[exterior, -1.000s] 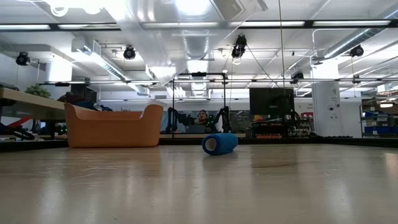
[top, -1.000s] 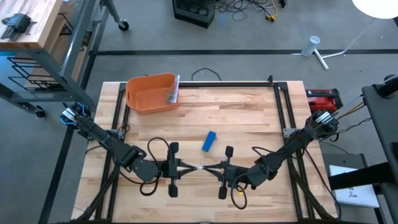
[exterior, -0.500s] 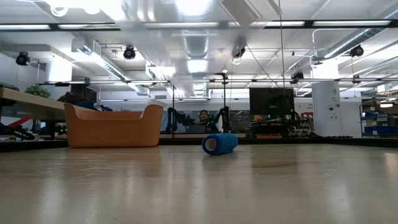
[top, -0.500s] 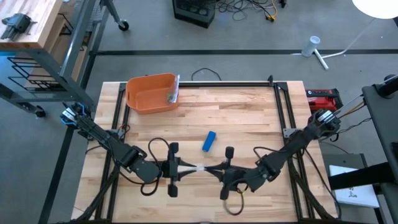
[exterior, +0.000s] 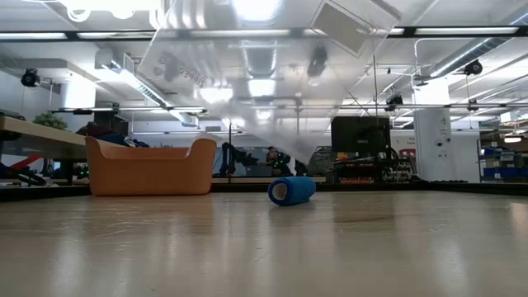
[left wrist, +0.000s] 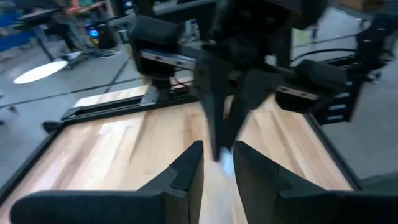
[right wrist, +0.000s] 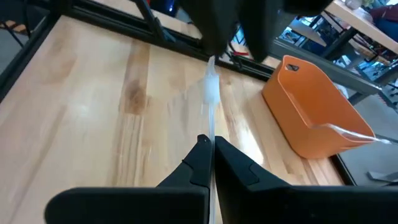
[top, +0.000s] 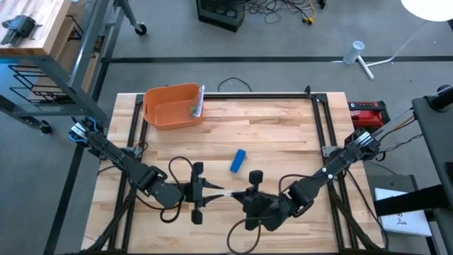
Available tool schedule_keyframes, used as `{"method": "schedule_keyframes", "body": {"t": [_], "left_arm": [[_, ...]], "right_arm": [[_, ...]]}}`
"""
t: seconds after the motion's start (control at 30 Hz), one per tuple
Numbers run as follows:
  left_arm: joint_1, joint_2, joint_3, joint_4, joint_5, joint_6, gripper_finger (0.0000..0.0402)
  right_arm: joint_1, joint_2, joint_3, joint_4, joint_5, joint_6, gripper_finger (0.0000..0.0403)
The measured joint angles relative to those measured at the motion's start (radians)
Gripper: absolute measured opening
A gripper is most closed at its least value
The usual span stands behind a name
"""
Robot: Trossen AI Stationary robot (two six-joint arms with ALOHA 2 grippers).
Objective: Roll bandage
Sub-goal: Open the transparent zip bag
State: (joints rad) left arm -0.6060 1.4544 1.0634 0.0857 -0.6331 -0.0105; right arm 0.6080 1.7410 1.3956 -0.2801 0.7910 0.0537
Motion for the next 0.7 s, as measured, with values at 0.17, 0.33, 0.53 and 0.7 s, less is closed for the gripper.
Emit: {"method": "schedule_keyframes", "body": {"t": [0.17, 0.33, 0.53, 0.7], "left_arm": [[0.0, 0.0, 0.0, 0.0, 0.048, 0.01, 0.0076], [0.001, 0.0, 0.0, 0.0, 0.048, 0.027, 0.0075], [0.001, 0.0, 0.0, 0.0, 0.048, 0.031, 0.0075], [0.001, 0.0, 0.0, -0.001, 0.045, 0.032, 0.0039]], "right_arm": [[-0.005, 0.0, 0.001, 0.027, 0.03, 0.025, 0.0002], [-0.004, 0.0, 0.007, 0.032, 0.021, 0.025, 0.0002], [-0.004, 0.0, 0.007, 0.034, 0.02, 0.024, 0.0002], [-0.004, 0.0, 0.006, 0.035, 0.019, 0.025, 0.0002]]}}
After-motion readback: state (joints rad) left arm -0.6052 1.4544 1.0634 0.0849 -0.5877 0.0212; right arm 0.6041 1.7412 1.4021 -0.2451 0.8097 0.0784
